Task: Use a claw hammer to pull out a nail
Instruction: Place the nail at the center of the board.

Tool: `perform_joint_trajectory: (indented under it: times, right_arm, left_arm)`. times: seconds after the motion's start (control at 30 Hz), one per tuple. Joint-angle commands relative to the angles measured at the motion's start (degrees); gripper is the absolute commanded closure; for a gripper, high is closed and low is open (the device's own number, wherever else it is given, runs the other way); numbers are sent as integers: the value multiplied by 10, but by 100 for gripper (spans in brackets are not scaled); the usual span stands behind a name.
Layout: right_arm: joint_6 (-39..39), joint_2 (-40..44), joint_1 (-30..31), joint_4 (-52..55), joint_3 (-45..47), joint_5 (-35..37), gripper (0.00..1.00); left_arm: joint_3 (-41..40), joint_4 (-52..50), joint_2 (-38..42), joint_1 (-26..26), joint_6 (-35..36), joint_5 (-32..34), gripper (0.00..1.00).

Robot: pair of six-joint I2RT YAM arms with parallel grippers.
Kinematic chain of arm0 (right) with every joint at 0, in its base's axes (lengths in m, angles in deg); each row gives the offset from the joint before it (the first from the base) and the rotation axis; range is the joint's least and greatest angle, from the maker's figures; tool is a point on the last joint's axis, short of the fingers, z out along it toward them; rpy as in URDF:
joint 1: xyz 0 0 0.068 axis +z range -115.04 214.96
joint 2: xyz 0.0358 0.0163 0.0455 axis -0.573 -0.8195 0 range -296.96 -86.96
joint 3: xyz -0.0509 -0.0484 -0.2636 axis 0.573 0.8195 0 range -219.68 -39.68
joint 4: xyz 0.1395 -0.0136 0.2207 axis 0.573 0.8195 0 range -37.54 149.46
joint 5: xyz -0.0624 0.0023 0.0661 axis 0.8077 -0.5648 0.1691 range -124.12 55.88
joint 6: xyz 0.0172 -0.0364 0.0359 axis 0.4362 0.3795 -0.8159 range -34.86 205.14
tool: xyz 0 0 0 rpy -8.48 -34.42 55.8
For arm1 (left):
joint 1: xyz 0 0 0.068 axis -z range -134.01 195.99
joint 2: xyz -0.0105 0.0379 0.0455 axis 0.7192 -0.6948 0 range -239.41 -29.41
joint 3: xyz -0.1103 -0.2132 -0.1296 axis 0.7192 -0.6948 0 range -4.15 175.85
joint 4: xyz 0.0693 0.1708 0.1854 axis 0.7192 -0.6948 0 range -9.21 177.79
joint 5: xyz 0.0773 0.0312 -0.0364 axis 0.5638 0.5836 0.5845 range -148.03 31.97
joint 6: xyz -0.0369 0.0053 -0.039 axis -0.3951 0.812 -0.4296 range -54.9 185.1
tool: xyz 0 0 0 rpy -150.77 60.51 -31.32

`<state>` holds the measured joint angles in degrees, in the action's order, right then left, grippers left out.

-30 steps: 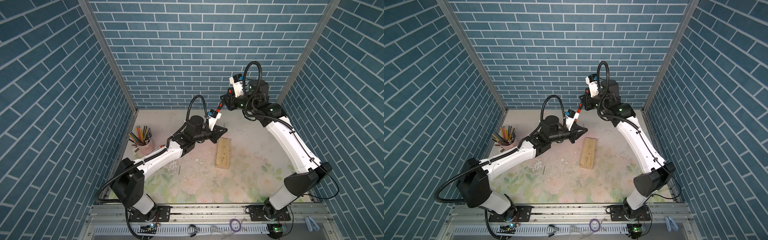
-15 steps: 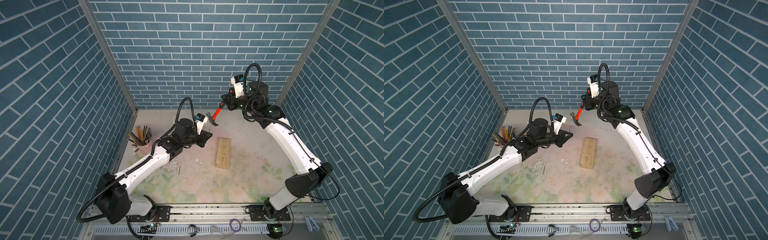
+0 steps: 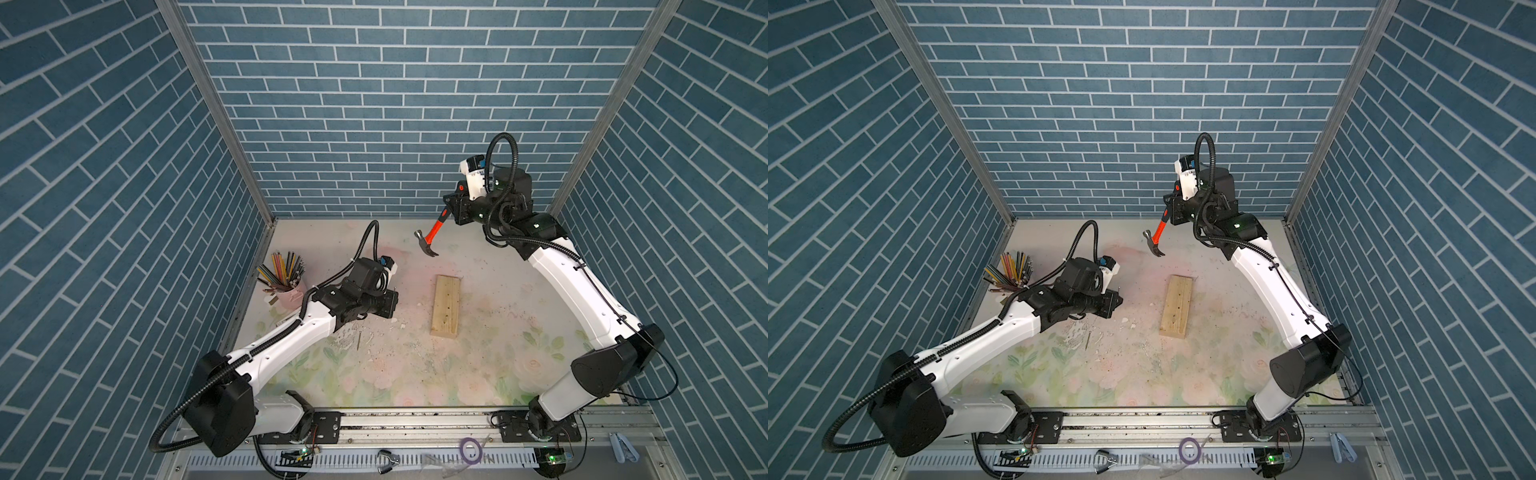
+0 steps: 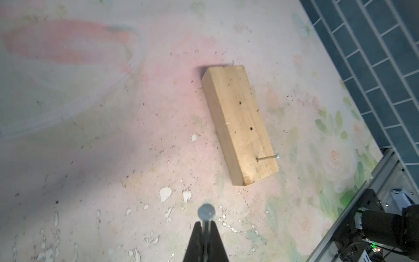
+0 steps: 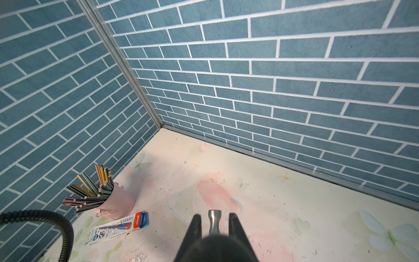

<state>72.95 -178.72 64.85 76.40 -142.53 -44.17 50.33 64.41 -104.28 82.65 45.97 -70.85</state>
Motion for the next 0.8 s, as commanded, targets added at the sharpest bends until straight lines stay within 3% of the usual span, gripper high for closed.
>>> perform_joint_trajectory:
  times: [0.0, 0.33, 0.77]
  right_arm:
    - [-14, 41, 3, -68, -4, 6, 100]
    - [0, 41, 2, -76, 9, 4, 100]
    - [0, 63, 3, -83, 42, -1, 100]
  left_arm:
    - [-20, -30, 23, -3, -24, 42, 97]
    - [-102, -28, 43, 10, -63, 88, 96]
    - [-126, -65, -4, 49, -105, 134, 96]
